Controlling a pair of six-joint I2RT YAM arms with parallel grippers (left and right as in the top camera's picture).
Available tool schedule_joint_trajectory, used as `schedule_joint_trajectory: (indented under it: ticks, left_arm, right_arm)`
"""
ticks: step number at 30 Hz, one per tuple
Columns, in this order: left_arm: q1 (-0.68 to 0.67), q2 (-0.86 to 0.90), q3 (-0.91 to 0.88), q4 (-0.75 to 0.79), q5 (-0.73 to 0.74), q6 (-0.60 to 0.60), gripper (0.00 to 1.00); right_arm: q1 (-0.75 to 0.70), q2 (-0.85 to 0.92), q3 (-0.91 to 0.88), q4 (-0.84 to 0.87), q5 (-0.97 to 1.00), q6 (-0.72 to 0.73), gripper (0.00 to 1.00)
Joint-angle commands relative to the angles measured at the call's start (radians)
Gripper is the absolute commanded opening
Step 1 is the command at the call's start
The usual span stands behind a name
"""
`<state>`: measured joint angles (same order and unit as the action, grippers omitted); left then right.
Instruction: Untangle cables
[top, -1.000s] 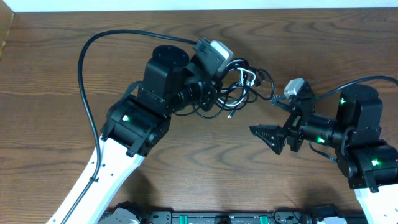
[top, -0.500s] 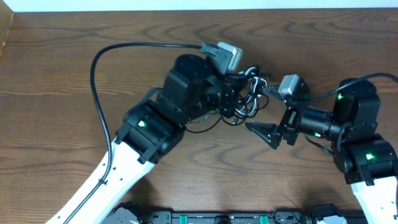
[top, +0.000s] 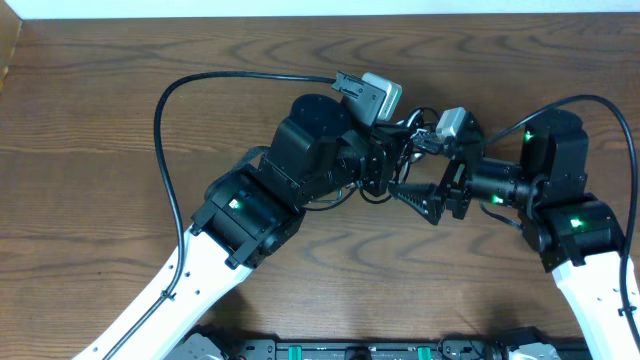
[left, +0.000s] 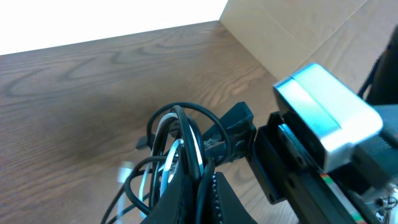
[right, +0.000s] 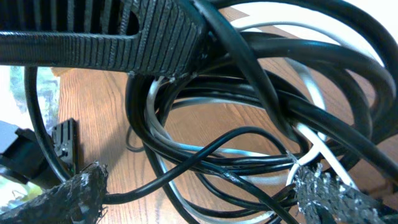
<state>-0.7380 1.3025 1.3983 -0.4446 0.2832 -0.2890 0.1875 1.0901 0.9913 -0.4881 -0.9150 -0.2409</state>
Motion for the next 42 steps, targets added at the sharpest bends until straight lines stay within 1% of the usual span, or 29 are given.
schedule_joint_trajectory:
  ticks: [1, 6, 12, 17, 19, 20, 23, 26, 28, 29, 30, 31, 34, 39, 41, 42]
  left_arm:
    - [-0.02, -0.004, 0.006, 0.021, 0.038, -0.028, 0.08]
    - [-0.047, -0.002, 0.006, 0.051, 0.038, -0.028, 0.08]
    - [-0.065, 0.005, 0.006, 0.07, 0.037, -0.028, 0.08]
    - [-0.065, 0.025, 0.006, 0.07, 0.037, -0.028, 0.08]
    - [-0.065, 0.029, 0.006, 0.071, 0.037, -0.028, 0.08]
    - [-0.065, 0.03, 0.006, 0.071, 0.037, -0.027, 0.08]
    - [-0.065, 0.03, 0.006, 0.076, 0.037, -0.027, 0.08]
    - [-0.065, 0.03, 0.006, 0.084, 0.032, -0.027, 0.08]
    - [-0.065, 0.03, 0.006, 0.084, -0.002, -0.027, 0.08]
    - [-0.065, 0.03, 0.006, 0.084, -0.019, -0.027, 0.08]
    - [-0.065, 0.03, 0.006, 0.084, -0.04, -0.027, 0.08]
    - [-0.065, 0.03, 0.006, 0.084, -0.054, -0.027, 0.08]
    - [-0.065, 0.03, 0.006, 0.084, -0.097, -0.027, 0.08]
    - [-0.064, 0.029, 0.006, 0.079, -0.23, -0.019, 0.08]
    - [-0.064, 0.027, 0.006, 0.079, -0.26, -0.013, 0.22]
    - [-0.064, 0.027, 0.006, 0.08, -0.271, 0.006, 0.38]
  right_arm:
    - [0.011, 0.008, 0.016, 0.014, -0.028, -0.011, 0.9]
    - [0.011, 0.008, 0.016, 0.033, -0.064, -0.011, 0.88]
    - [0.021, 0.008, 0.016, 0.038, -0.065, -0.011, 0.8]
    - [0.068, 0.008, 0.016, 0.076, -0.064, -0.011, 0.72]
    - [0.085, 0.008, 0.016, 0.096, -0.064, -0.011, 0.66]
    - [0.089, 0.008, 0.016, 0.101, -0.064, -0.011, 0.62]
    - [0.094, 0.008, 0.016, 0.111, -0.064, -0.011, 0.41]
    - [0.094, 0.008, 0.016, 0.111, -0.064, -0.011, 0.23]
    - [0.094, 0.008, 0.016, 0.111, -0.064, -0.011, 0.13]
    - [0.094, 0.008, 0.016, 0.111, -0.064, -0.011, 0.1]
    - [0.094, 0.008, 0.016, 0.111, -0.064, -0.011, 0.03]
    - [0.094, 0.008, 0.016, 0.111, -0.064, -0.011, 0.01]
    - [0.094, 0.008, 0.016, 0.111, -0.063, -0.011, 0.01]
    - [0.086, 0.008, 0.016, 0.111, -0.056, -0.011, 0.01]
    - [0.08, 0.008, 0.016, 0.111, -0.056, -0.011, 0.01]
    - [0.075, 0.008, 0.016, 0.111, -0.056, -0.011, 0.01]
